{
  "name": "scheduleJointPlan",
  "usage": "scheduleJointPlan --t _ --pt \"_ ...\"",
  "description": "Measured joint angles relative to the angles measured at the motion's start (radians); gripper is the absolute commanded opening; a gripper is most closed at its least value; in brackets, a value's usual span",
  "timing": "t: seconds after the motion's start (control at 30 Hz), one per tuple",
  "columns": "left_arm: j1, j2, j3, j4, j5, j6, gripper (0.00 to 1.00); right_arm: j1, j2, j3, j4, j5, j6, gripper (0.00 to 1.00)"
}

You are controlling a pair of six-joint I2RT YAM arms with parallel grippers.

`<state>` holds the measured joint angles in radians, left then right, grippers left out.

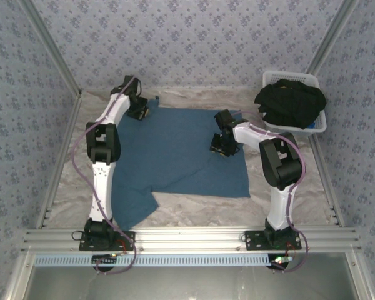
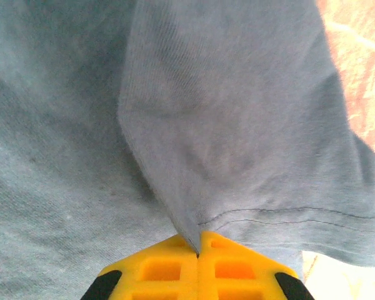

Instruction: Fold and stack the t-shirts

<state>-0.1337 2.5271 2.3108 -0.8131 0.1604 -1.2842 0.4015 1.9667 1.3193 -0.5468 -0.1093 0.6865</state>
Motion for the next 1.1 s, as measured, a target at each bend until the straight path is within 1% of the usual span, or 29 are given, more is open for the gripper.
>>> scheduleJointPlan --t 0.07,0.2,0.37,0.4,0.43,0.5,0.53,0.57,0.6,0.63,0.7,0.77,0.83,0.87,0.9,0.97,1.03,1.1 --pt "0.008 0.003 0.041 -0.005 -0.005 0.002 0.0 0.0 0.0 0.0 0.0 0.0 0.0 0.39" --pt "0.041 0.03 0.178 0.013 0.009 0.005 0.0 -0.001 0.0 0.0 0.0 -0.002 0.0 0.39" --pt "0.106 0.099 0.305 0.089 0.035 -0.001 0.0 -0.006 0.007 0.006 -0.001 -0.022 -0.008 0.4" --pt "0.12 0.125 0.328 0.114 0.039 -0.006 0.03 -0.006 0.011 0.011 0.0 -0.031 -0.008 0.4" --pt "0.134 0.153 0.349 0.143 0.048 -0.014 0.15 -0.006 0.016 0.016 0.0 -0.04 -0.012 0.4" --pt "0.157 0.212 0.39 0.204 0.066 -0.036 0.45 -0.006 0.025 0.029 0.0 -0.055 -0.019 0.41" --pt "0.17 0.25 0.421 0.23 0.076 -0.045 0.56 -0.006 0.029 0.035 0.001 -0.064 -0.022 0.41" --pt "0.179 0.281 0.452 0.239 0.082 -0.05 0.6 -0.006 0.031 0.038 0.001 -0.069 -0.023 0.41" --pt "0.187 0.313 0.488 0.243 0.089 -0.051 0.66 -0.006 0.032 0.039 0.001 -0.074 -0.024 0.42" --pt "0.194 0.336 0.518 0.241 0.095 -0.049 0.68 -0.006 0.032 0.039 0.002 -0.078 -0.026 0.42" --pt "0.201 0.344 0.537 0.221 0.108 -0.033 0.69 -0.006 0.031 0.039 0.003 -0.081 -0.026 0.43" --pt "0.2 0.333 0.56 0.171 0.115 0.003 0.67 -0.006 0.028 0.039 0.003 -0.081 -0.029 0.43" --pt "0.19 0.281 0.558 0.044 0.106 0.07 0.61 -0.008 0.02 0.039 -0.01 -0.068 -0.03 0.43" --pt "0.184 0.244 0.533 -0.004 0.096 0.101 0.58 -0.008 0.014 0.037 -0.019 -0.058 -0.03 0.43" --pt "0.174 0.18 0.472 -0.056 0.083 0.137 0.56 -0.01 0.005 0.034 -0.034 -0.045 -0.03 0.43" --pt "0.148 0.017 0.27 -0.102 0.066 0.194 0.51 -0.018 -0.024 0.027 -0.068 -0.011 -0.03 0.43" --pt "0.111 -0.196 -0.03 -0.079 0.064 0.22 0.46 -0.026 -0.064 0.026 -0.103 0.029 -0.029 0.44" --pt "0.077 -0.375 -0.301 -0.043 0.083 0.22 0.44 -0.034 -0.102 0.026 -0.12 0.056 -0.029 0.45"
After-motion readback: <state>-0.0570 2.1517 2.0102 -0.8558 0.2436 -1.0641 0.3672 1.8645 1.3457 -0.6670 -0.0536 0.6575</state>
